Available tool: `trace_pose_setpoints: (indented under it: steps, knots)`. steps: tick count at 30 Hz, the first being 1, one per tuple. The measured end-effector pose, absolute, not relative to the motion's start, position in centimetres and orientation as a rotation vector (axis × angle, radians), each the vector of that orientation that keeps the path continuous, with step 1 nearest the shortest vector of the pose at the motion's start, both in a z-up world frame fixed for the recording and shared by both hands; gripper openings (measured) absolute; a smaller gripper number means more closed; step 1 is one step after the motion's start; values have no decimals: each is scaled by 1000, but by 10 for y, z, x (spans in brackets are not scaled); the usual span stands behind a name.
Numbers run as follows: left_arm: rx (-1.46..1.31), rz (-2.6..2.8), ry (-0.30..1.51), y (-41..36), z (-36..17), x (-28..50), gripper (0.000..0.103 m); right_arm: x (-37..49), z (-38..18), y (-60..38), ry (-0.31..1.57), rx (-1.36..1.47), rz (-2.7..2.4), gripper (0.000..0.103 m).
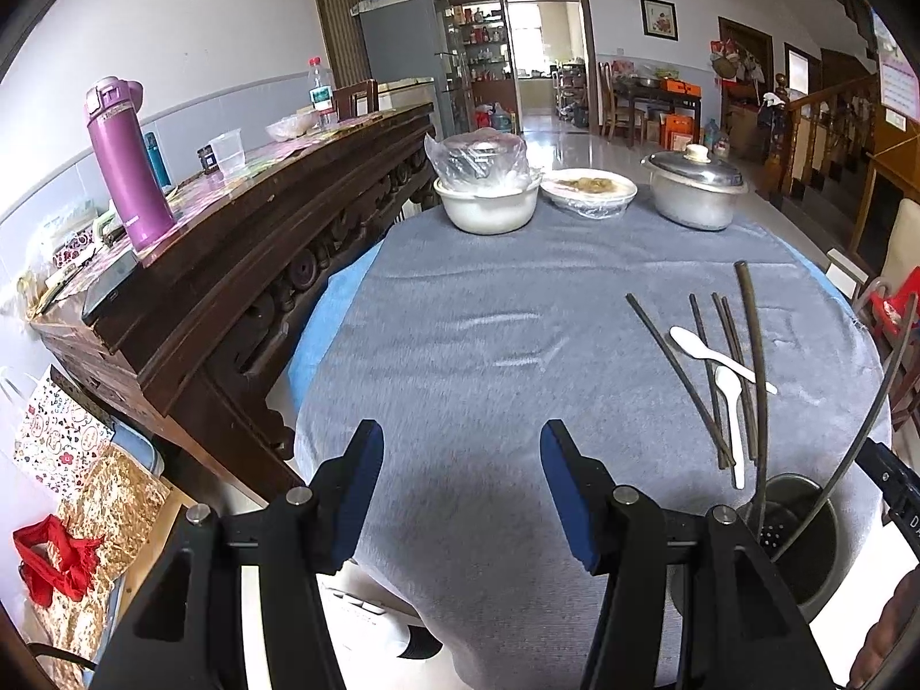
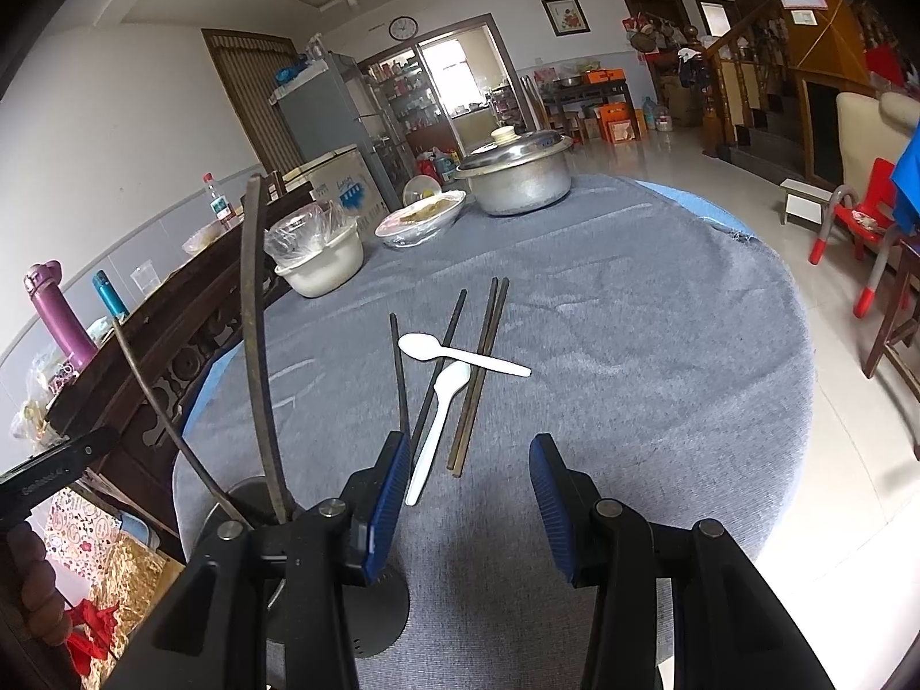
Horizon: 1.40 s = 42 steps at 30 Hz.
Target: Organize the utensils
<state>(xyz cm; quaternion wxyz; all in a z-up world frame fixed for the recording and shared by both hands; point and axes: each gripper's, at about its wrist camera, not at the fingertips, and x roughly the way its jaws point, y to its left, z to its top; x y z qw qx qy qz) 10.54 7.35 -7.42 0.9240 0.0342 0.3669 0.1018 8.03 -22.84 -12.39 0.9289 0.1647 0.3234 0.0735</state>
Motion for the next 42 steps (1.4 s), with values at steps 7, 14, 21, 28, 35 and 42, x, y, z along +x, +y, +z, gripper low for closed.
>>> trace_pose_setpoints:
  steps: [7, 14, 21, 28, 35, 42]
  knots:
    - [69, 216, 774, 75, -80, 111, 58, 84, -129, -229, 672, 344, 153, 46]
    - [71, 226, 797, 77, -87, 116, 58, 88, -133, -229, 682, 353, 156, 46]
    - [79, 237, 812, 78, -92, 123, 58, 91, -137, -232, 687, 365, 160, 46]
    - [93, 240, 824, 74, -95, 128, 58, 95, -140, -237, 691, 383, 162, 46]
    - [114, 242, 833, 69, -98, 133, 58, 97, -144, -242, 697, 404, 161, 46]
    - [128, 240, 840, 66, -100, 142, 58, 100, -146, -247, 702, 422, 157, 46]
